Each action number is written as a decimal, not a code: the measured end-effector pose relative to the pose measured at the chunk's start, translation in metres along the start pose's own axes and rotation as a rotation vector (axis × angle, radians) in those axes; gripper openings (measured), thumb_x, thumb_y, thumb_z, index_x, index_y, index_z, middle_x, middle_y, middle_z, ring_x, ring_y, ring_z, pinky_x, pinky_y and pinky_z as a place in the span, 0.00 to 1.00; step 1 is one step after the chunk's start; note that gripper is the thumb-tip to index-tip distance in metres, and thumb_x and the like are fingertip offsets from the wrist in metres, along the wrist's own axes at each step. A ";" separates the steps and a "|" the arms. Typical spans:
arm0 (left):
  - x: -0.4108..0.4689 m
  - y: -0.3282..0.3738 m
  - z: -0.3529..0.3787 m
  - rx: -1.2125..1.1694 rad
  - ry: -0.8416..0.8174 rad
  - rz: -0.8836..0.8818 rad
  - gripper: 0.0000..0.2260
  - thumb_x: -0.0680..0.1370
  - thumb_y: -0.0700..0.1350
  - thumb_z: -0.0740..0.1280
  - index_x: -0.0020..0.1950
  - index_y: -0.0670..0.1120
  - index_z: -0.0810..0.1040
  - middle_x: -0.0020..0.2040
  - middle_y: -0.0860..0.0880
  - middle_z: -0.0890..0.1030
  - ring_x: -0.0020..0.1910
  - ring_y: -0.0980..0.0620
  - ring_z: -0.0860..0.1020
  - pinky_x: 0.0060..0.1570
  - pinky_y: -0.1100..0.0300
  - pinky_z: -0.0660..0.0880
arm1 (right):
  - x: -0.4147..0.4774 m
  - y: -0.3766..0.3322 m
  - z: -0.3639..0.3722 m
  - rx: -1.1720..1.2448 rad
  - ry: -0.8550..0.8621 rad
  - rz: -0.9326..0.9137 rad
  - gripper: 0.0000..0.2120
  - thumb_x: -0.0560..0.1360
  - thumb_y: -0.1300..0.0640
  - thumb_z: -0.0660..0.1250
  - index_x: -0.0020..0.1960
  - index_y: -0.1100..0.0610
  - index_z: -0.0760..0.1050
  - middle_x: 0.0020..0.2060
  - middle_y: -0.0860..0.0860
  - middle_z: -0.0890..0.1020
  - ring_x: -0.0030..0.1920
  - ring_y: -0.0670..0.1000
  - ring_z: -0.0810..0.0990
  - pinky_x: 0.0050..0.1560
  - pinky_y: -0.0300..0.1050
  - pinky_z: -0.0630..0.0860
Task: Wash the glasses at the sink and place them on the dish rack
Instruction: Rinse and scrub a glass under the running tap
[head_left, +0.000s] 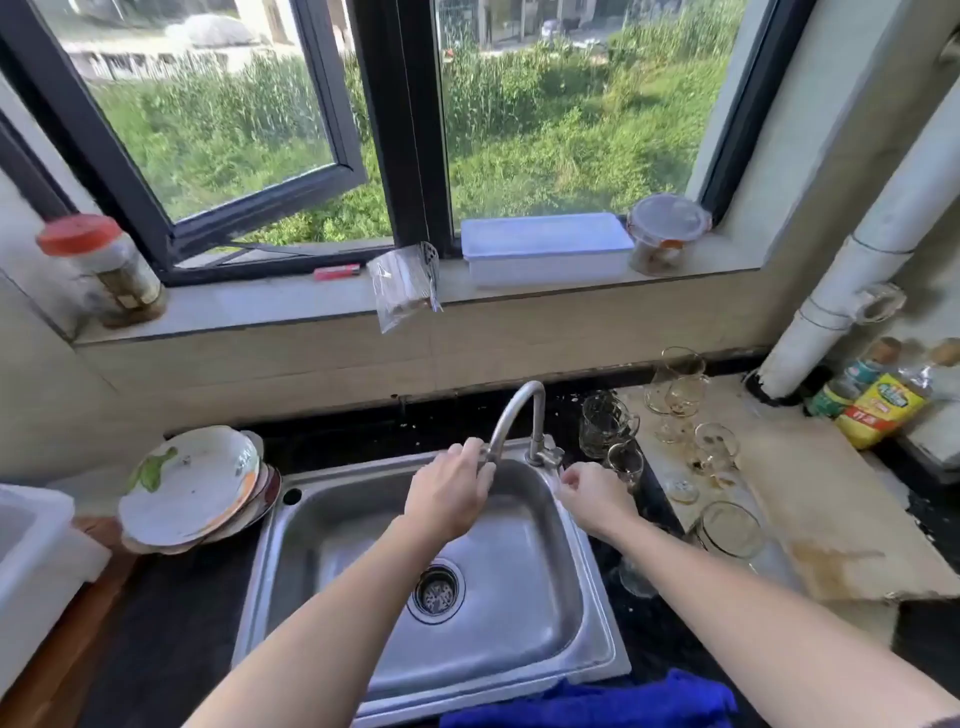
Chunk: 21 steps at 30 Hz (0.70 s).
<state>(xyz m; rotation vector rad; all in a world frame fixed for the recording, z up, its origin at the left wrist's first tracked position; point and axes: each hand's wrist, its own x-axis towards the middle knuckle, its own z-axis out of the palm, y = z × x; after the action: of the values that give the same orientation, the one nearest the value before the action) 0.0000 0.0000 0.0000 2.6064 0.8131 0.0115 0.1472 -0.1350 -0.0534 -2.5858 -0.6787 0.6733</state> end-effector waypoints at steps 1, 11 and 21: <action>0.005 0.001 0.003 -0.028 -0.004 -0.018 0.14 0.82 0.53 0.54 0.62 0.48 0.69 0.54 0.46 0.76 0.54 0.42 0.76 0.46 0.51 0.70 | 0.013 0.000 0.008 0.144 -0.011 0.051 0.08 0.71 0.51 0.64 0.43 0.53 0.79 0.40 0.53 0.83 0.44 0.56 0.82 0.42 0.47 0.75; 0.028 0.004 0.038 -0.285 0.035 -0.102 0.08 0.83 0.49 0.55 0.47 0.47 0.61 0.39 0.50 0.72 0.37 0.44 0.69 0.36 0.52 0.62 | 0.118 -0.003 0.048 1.195 -0.101 0.656 0.20 0.82 0.45 0.57 0.50 0.62 0.72 0.41 0.60 0.79 0.35 0.56 0.79 0.35 0.48 0.78; 0.028 0.003 0.056 -0.465 0.075 -0.146 0.06 0.82 0.50 0.53 0.47 0.51 0.60 0.40 0.41 0.78 0.37 0.40 0.76 0.38 0.39 0.73 | 0.129 -0.014 0.059 1.427 -0.013 0.800 0.06 0.78 0.63 0.66 0.54 0.64 0.77 0.35 0.57 0.79 0.30 0.49 0.76 0.28 0.38 0.73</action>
<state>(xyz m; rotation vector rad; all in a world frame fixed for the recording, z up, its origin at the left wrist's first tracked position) 0.0322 -0.0078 -0.0537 2.1177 0.9018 0.2298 0.2102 -0.0407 -0.1403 -1.3569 0.7217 0.8957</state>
